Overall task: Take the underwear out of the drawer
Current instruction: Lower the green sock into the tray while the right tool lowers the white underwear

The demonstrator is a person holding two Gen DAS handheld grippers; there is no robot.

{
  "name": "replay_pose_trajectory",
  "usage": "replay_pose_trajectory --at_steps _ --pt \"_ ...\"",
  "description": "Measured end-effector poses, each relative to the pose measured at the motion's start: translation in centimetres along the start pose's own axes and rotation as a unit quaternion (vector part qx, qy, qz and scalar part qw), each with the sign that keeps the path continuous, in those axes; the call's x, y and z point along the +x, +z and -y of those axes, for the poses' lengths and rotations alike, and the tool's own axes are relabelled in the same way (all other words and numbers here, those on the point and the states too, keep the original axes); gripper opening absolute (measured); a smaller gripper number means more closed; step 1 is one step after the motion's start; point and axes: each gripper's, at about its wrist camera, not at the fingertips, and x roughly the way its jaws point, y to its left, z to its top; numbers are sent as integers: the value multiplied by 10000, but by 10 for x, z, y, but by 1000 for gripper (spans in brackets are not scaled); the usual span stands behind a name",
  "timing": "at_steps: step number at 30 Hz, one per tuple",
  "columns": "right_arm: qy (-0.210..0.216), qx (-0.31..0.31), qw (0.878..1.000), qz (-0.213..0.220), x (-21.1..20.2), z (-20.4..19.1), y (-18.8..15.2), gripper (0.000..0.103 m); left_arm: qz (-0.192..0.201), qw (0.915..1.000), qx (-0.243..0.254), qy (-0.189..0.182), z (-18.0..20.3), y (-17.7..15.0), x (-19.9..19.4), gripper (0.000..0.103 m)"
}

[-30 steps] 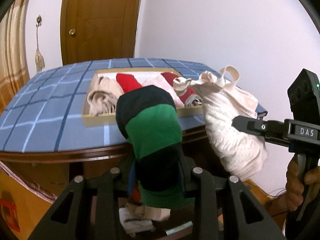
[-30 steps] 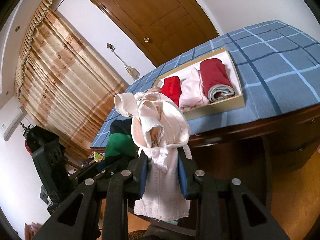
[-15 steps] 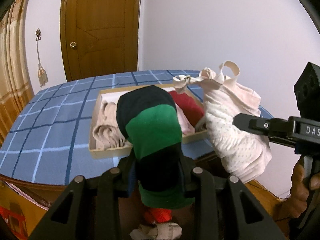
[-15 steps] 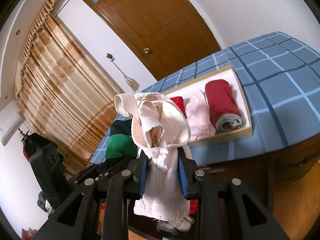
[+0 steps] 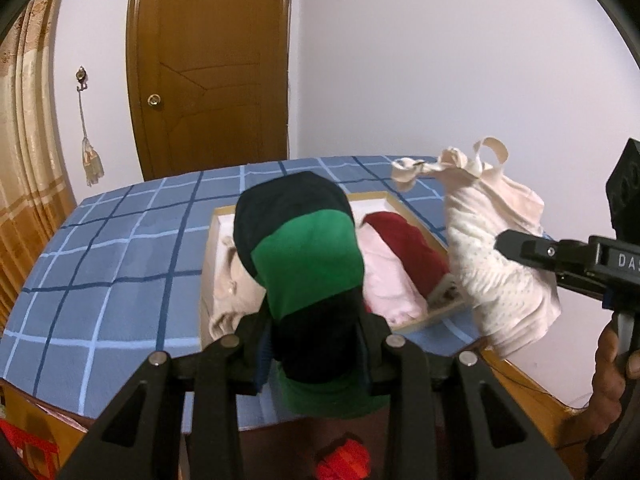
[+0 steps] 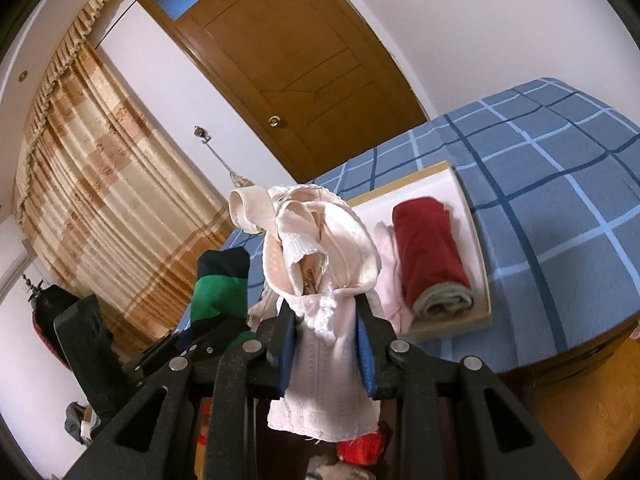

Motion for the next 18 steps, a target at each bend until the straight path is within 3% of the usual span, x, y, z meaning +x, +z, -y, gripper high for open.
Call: replay_pose_trajectory --at_steps 18 --pt "-526 -174 9985 -13 86 -13 49 29 -267 9988 61 412 -27 52 59 32"
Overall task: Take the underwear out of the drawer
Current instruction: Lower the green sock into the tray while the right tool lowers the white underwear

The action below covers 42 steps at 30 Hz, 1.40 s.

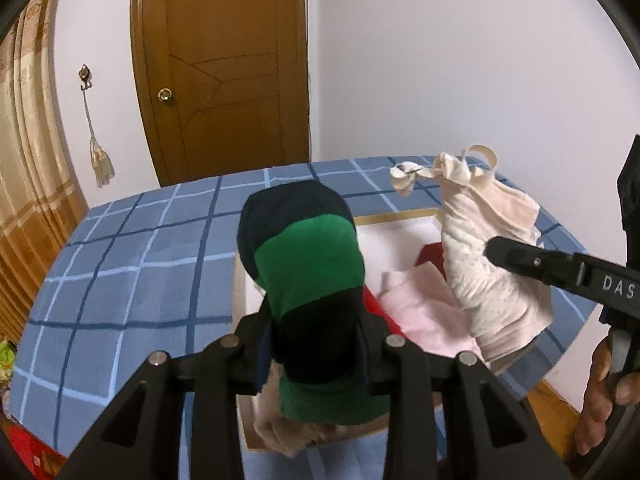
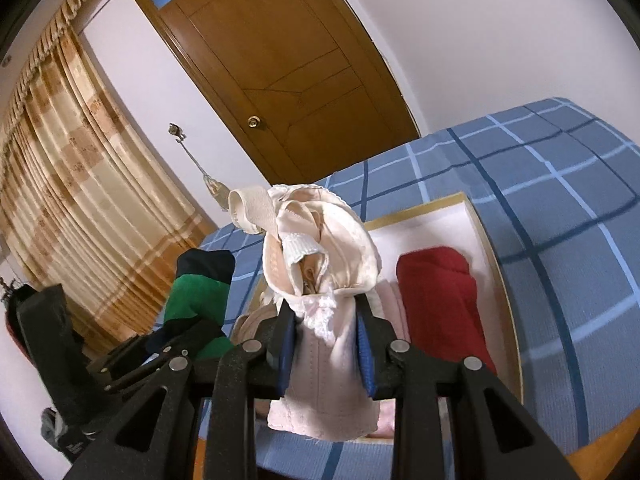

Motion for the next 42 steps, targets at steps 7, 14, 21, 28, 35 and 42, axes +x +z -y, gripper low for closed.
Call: replay_pose_trajectory --at_steps 7,14,21,28,35,42 --pt "-190 104 9996 -205 44 -3 11 29 -321 9993 -8 186 -7 19 39 32" --pt "-494 111 9981 -344 76 -3 18 29 -629 9979 1 121 -12 28 70 32" --pt "-644 184 9954 -681 109 -3 24 29 -735 9970 38 236 -13 34 93 28" --pt "-767 93 9930 -897 131 -7 29 29 -805 9959 -66 400 -19 34 114 26" --pt "-883 88 9896 -1133 152 -3 23 30 -998 9934 31 572 -18 26 135 26" --pt "-898 65 9876 -1290 166 6 23 33 -1110 9898 243 863 -7 20 151 39"
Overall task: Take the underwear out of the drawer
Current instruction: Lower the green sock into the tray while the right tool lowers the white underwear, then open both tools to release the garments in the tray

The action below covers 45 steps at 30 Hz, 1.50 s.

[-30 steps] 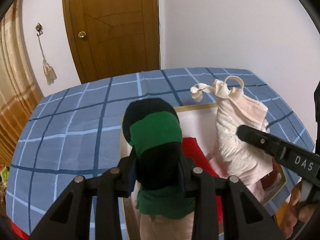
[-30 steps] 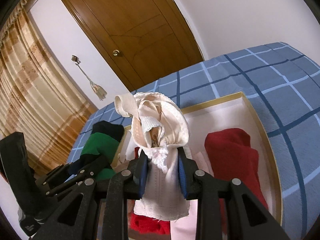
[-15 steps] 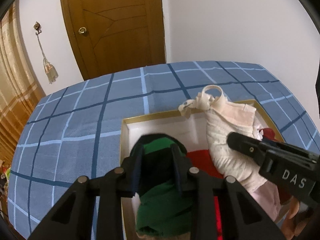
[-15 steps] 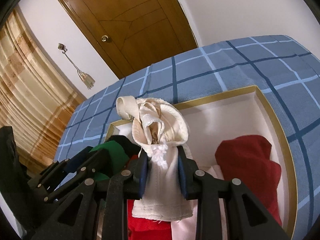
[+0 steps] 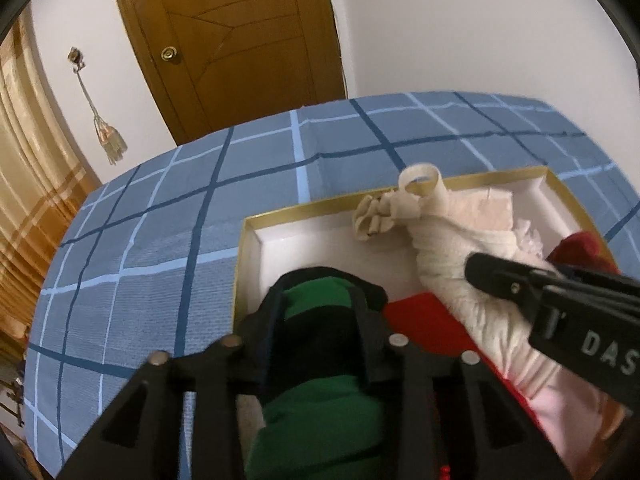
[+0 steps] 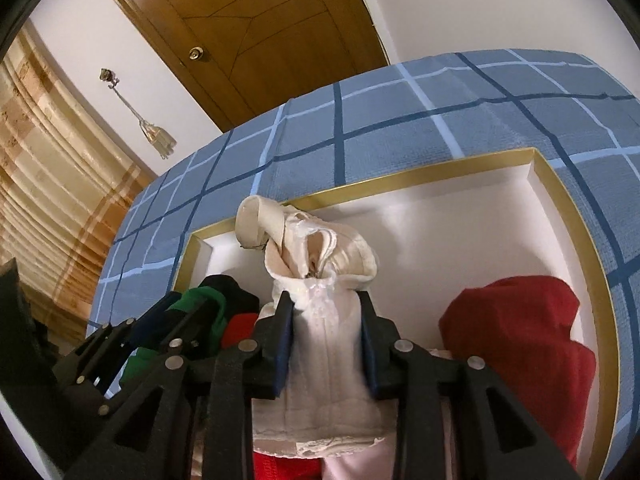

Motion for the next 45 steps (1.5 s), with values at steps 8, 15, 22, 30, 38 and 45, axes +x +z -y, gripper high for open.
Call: replay_pose_trajectory --at_steps 8,15,22,30,38,45 --pt "-102 -168 9993 319 -7 -1 -9 49 -56 9986 -489 188 -17 -2 -3 97" --pt "366 315 9959 762 -49 5 -23 61 453 9977 -443 230 -21 -10 -44 101" --pt "420 217 9890 1401 -95 -2 -49 61 949 9942 -420 273 -17 -28 -86 103" --pt "322 -334 9838 1731 -131 -16 -81 61 1188 9917 -414 258 -6 -54 -117 102" --pt "311 -520 9790 1947 -154 -13 -113 61 1255 9902 -598 147 1 -89 -138 103" --pt "424 -582 9767 2021 -170 -9 -135 61 1352 9894 -482 231 15 -111 -150 103"
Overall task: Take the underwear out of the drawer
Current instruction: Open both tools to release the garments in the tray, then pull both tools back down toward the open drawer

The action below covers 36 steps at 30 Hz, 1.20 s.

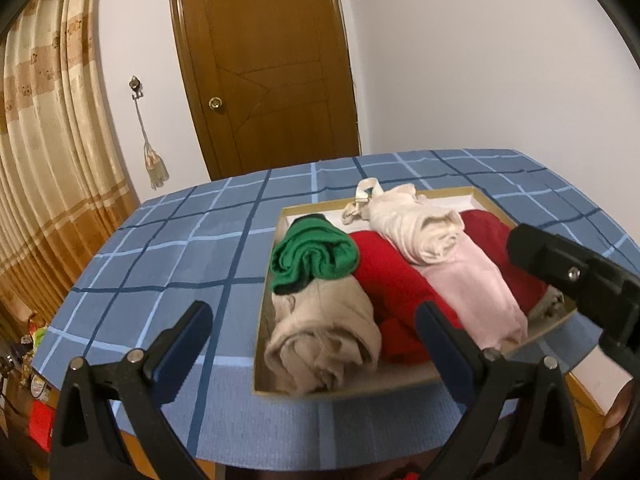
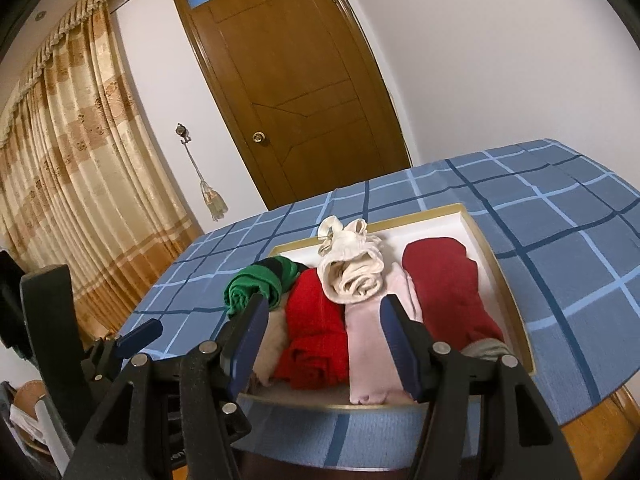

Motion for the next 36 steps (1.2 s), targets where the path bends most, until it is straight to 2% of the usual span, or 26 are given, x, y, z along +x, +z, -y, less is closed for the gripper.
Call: replay_pose_trajectory --at_steps 13,28,36 --pt "66 -208 9995 241 -41 5 -26 61 42 9999 10 -148 13 -32 -31 103" --pt "45 -98 9999 85 -69 23 -58 61 -119 9997 -213 -16 10 -78 -47 103" --pt "114 -200 9997 41 -83 20 -71 61 -111 9997 -205 -104 11 -91 -64 103"
